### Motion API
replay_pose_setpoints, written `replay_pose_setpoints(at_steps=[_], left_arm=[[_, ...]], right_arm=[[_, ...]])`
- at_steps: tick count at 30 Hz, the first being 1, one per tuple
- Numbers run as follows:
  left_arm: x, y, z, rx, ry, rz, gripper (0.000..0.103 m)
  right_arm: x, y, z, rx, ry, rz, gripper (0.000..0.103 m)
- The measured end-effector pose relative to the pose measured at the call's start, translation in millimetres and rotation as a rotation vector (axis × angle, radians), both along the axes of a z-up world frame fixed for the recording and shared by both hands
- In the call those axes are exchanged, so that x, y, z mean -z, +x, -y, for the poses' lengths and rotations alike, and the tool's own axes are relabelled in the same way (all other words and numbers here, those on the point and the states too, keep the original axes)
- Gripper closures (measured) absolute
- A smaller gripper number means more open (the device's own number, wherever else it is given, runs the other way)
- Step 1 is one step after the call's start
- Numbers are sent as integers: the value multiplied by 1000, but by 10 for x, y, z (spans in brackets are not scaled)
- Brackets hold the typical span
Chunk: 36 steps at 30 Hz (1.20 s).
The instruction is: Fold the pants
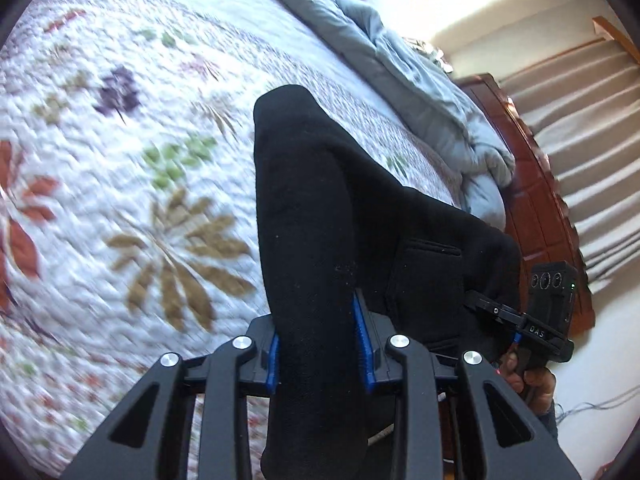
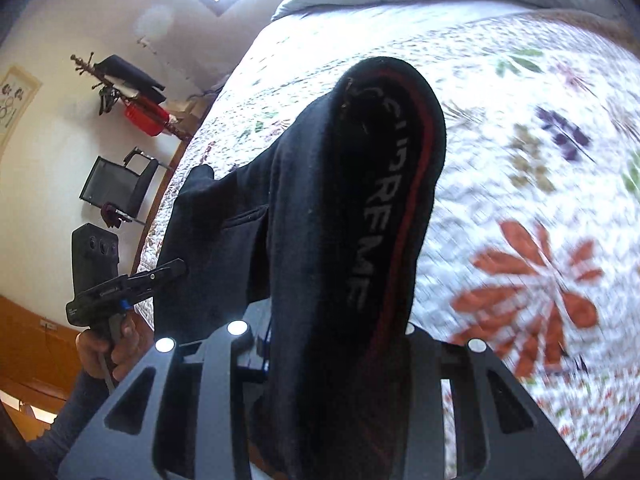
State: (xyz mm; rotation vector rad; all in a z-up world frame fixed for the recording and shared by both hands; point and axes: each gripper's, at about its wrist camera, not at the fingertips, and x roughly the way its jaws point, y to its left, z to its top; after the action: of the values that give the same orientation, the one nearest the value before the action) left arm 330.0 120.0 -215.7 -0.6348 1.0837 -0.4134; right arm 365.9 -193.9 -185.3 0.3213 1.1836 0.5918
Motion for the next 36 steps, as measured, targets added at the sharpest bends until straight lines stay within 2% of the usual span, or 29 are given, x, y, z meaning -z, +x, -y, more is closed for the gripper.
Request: replay_pose_setpoints(at_steps=[7,16,21,23,25,26,28,29,30,32,34,36], left_arm=[[81,457,-483,-54,29,-9,73],[554,1133,-796,-95,62,-80,73],[929,1354,-843,-88,100,-154,73],[1034,1362,-855,-90,86,-164,71],[1114,1314,-901,-95,61,-166,68],[1118,1296,-915,-98,51,-166,66],[1062,1273,-948,-110,41,-162,61],[959,1240,-985,-135,77,-140,60],[879,1226,-1026,-154,105,-117,59],[646,1163,-1139,-213,139,-40,48],[421,1146,-1230,-255,115,32,47],[310,1190,-1256,-243,65,73,47]], right_arm=[[134,616,-557,-50,-11,-4,71],[664,1356,-1094,-70,-29,-66,71],[1061,1545,-1177,-64,-39,-129,70],[1209,1603,-1099,-49,-7,-158,68],[1305,1625,-1041,-51,14,-177,58],[1345,1626,-1015,-56,25,-195,54],[1338,1629,-958,-55,46,-206,38],[1291,1620,-905,-47,50,-195,37],[1228,1607,-839,-38,60,-180,37],[1080,1594,-660,10,77,-144,37],[859,1621,-438,94,109,-84,42],[679,1657,-310,147,154,-39,48]])
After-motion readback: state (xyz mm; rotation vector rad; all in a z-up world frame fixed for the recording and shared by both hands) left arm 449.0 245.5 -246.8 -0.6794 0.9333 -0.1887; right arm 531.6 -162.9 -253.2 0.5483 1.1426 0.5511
